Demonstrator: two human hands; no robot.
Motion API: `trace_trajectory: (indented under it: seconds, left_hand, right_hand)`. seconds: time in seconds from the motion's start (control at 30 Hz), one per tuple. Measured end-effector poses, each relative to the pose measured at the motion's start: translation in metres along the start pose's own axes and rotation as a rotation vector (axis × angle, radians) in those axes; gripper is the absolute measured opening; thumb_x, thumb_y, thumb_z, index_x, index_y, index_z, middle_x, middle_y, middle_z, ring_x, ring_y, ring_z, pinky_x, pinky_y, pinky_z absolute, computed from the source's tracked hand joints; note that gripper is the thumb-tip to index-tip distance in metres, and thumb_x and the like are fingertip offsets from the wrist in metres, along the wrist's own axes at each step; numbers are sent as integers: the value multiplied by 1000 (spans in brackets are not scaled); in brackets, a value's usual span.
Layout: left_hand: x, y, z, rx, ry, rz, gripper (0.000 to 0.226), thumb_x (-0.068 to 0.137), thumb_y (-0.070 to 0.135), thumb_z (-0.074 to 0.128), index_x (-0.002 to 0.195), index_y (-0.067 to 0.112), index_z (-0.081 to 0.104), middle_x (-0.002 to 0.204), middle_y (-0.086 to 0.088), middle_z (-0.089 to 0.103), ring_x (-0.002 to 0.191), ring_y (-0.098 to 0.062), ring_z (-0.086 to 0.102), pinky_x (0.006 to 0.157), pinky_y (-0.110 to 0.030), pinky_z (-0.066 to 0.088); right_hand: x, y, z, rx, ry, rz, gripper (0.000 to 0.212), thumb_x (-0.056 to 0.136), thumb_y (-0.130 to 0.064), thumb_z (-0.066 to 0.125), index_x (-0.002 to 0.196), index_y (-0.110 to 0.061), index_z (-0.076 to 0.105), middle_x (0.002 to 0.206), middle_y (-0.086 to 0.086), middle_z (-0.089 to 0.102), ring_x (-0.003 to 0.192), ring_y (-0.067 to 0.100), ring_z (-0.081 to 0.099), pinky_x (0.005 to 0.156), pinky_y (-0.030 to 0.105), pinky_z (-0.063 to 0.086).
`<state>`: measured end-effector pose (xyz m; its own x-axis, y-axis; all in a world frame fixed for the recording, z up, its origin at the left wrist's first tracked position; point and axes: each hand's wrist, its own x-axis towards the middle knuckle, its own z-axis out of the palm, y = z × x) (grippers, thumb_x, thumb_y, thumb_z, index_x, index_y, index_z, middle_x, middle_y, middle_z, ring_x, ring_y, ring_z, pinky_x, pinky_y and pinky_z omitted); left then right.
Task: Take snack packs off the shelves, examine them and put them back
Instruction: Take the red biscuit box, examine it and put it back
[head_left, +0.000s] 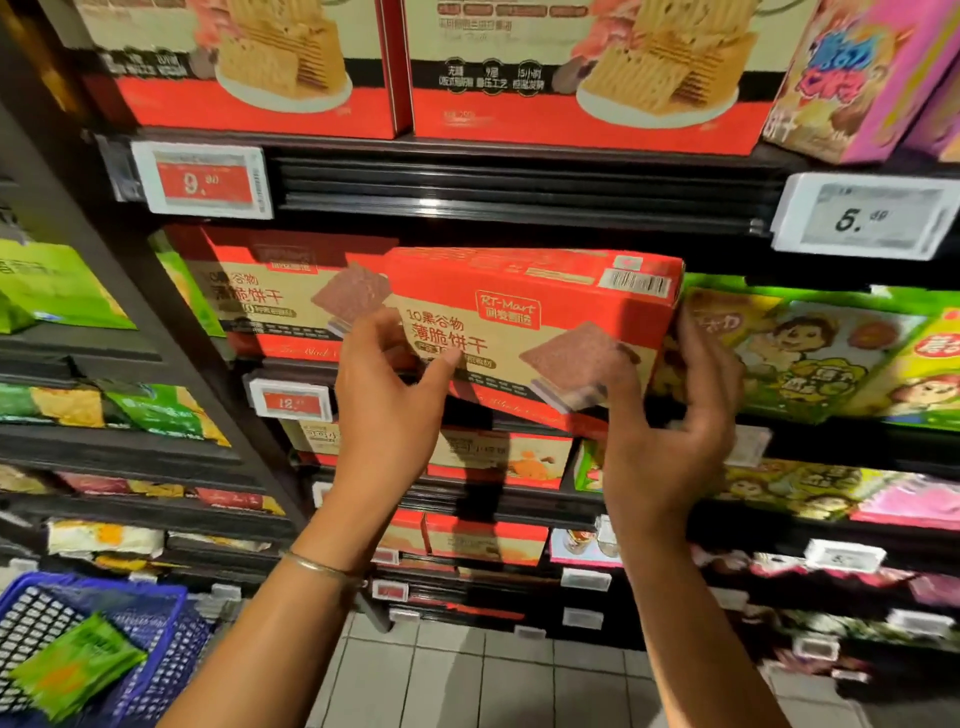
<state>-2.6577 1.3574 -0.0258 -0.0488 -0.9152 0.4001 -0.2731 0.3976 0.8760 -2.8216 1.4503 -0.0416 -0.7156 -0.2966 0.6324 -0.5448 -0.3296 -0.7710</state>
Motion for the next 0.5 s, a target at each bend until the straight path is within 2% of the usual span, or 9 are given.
trace_trajectory:
  seconds: [0.07, 0.13, 0.23, 0.33, 0.4, 0.5]
  left_hand:
    - [3, -5, -2, 1, -14, 20, 39, 91, 25, 82, 122, 21, 58, 116, -2, 66, 93, -5, 64, 76, -8, 48]
    - [6, -7, -3, 5, -37, 21, 41, 92, 25, 81, 125, 20, 58, 119, -5, 65, 95, -11, 64, 81, -14, 51]
    - [7, -10, -2, -5, -60, 3, 49, 92, 26, 80, 132, 20, 54, 126, -6, 62, 102, -17, 64, 91, -29, 55]
    - [5, -12, 3, -4, -48, 16, 53, 91, 22, 81, 134, 21, 50, 127, -6, 57, 105, -18, 61, 89, -24, 52]
    - [5, -13, 7, -12, -41, 26, 53, 90, 21, 81, 131, 23, 47, 127, -7, 55, 106, -19, 60, 88, -23, 52]
    - [8, -14, 11, -55, -45, 29, 49, 90, 16, 81, 122, 25, 46, 126, -8, 57, 112, -21, 61, 94, -36, 55]
  right_hand:
    - [-1, 3, 4, 41, 7, 117, 53, 93, -38, 75, 137, -13, 59, 132, 0, 62, 120, 15, 64, 92, 31, 59]
    - [0, 5, 8, 21, 18, 177, 46, 94, -34, 75, 134, -16, 60, 131, 0, 63, 117, 13, 66, 89, 31, 61]
    - [5, 6, 12, -83, 14, 166, 42, 98, -33, 71, 135, -17, 63, 134, -9, 52, 122, 12, 62, 93, 31, 60]
    - [11, 7, 15, -175, -3, 168, 42, 100, -28, 67, 140, -15, 62, 136, -8, 52, 125, 16, 60, 97, 42, 59]
    - [14, 7, 16, -162, 23, 194, 43, 98, -23, 71, 138, -15, 60, 135, -4, 58, 119, 10, 63, 94, 37, 60]
    - [19, 8, 12, -73, 79, 244, 38, 90, -10, 79, 121, -15, 59, 123, 4, 64, 111, 9, 66, 90, 30, 61]
